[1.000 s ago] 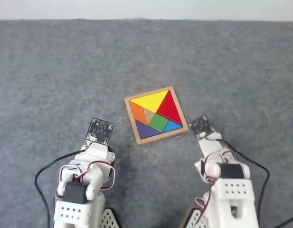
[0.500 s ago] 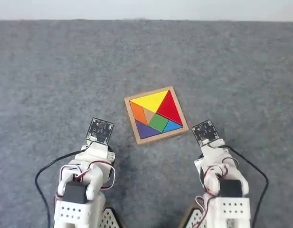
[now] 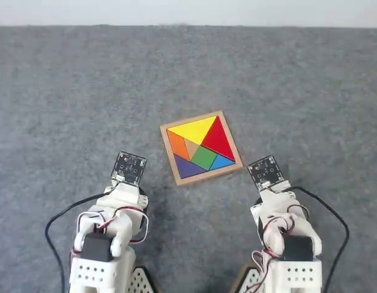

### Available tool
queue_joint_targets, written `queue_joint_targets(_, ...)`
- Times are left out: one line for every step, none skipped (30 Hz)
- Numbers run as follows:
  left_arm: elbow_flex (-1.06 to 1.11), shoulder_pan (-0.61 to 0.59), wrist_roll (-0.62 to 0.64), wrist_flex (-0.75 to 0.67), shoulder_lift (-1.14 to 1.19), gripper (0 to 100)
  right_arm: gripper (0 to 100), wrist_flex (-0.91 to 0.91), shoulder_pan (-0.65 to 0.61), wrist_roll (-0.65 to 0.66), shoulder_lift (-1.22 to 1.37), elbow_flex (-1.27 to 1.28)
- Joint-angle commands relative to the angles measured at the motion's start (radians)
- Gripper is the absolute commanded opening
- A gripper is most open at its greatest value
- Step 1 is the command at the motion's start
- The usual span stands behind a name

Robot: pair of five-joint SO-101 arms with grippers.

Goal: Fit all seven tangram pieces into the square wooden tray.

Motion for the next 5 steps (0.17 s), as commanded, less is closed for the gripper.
queue_joint_targets(-0.010, -0.005, -0.003, 0.003, -0.018, 2, 11.6, 0.008, 0.010, -0.005, -0.013, 0.014)
queue_joint_targets(-0.010, -0.005, -0.003, 0.003, -0.018, 2, 11.6, 0.008, 0.010, -0.005, -0.013, 0.014)
queue_joint_targets(-0.010, -0.005, -0.003, 0.003, -0.018, 2, 11.6, 0.008, 0.010, -0.005, -0.013, 0.014)
queue_joint_targets(-0.010, -0.005, -0.003, 0.003, -0.018, 2, 11.7, 0.008, 0.010, -0.005, -0.013, 0.014)
queue_joint_targets(-0.010, -0.005, -0.003, 0.003, -0.018, 2, 11.7, 0.008, 0.010, -0.005, -0.013, 0.014)
